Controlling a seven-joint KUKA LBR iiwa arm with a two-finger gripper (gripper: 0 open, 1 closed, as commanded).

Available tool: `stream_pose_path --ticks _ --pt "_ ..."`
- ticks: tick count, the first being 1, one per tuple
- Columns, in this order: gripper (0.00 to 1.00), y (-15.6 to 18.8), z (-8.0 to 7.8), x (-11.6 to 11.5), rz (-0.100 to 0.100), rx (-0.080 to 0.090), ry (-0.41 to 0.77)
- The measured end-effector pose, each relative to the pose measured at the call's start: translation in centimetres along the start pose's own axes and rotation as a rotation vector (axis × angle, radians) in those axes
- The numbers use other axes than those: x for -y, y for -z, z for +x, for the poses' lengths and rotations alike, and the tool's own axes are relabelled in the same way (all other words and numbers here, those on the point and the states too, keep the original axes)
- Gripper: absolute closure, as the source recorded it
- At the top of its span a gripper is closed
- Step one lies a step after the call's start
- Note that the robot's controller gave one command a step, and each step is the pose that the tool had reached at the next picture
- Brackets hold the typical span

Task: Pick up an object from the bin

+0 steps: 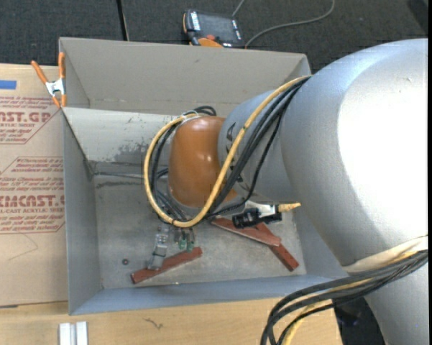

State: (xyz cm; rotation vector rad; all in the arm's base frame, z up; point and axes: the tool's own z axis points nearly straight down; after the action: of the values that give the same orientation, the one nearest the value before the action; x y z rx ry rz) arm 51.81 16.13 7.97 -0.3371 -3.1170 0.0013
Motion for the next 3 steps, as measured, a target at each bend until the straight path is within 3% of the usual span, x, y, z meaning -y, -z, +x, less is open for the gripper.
stream_pose_path --ticks 1,2,3 --pt "0.00 -1.0 -2.6 4.8 -0.001 0.008 0.113" --pt "0.00 -1.0 -2.1 12.3 0.001 0.005 -0.031" --pt "0.00 -0.3 -4.2 21.4 0.001 0.008 0.160"
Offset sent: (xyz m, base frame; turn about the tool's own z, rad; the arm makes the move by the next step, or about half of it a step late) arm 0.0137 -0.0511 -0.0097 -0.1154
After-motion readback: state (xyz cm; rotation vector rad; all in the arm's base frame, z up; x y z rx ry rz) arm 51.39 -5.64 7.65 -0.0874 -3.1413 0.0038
